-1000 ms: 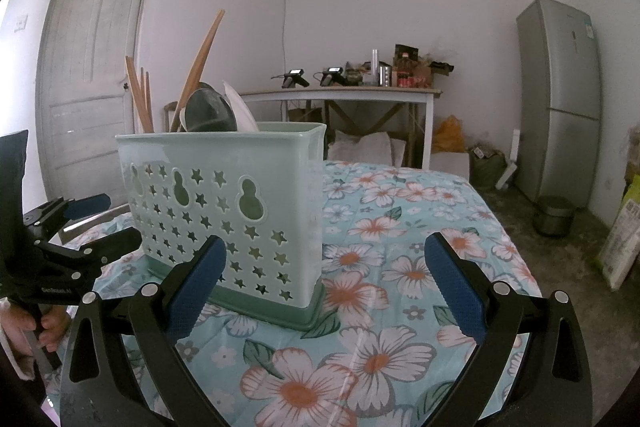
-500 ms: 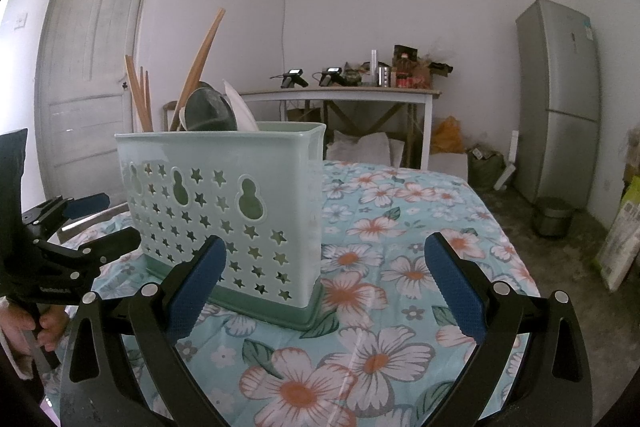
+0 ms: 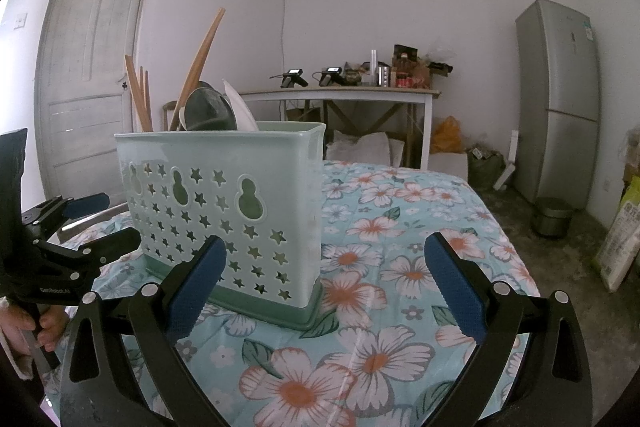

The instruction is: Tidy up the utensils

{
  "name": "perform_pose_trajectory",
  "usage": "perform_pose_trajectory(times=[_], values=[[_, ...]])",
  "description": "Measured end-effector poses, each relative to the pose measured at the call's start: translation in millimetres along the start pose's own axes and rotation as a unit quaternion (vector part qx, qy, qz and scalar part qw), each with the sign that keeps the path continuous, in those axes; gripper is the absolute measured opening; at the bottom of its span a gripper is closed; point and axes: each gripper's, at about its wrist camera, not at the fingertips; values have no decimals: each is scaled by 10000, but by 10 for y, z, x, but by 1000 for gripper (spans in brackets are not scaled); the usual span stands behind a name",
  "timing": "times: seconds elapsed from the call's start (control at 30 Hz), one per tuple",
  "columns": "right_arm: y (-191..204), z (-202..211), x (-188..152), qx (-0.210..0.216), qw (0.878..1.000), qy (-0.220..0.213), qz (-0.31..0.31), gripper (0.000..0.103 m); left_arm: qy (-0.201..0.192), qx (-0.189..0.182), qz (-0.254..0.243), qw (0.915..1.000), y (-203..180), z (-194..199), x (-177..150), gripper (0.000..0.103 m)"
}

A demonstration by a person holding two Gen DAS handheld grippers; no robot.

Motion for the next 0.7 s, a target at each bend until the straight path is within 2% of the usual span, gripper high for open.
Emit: perform_pose_trajectory(times=[0.7], values=[[-3,-1,3,3,10000,2,7,95,2,-4,-2,10000,1,-4,5,98]])
Point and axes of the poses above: each gripper's, at about its wrist camera, not at the fingertips, and z roughly against the way its jaws point, y to its left, x to its top, and after that the axes turned 4 degrees about -z, right-handed
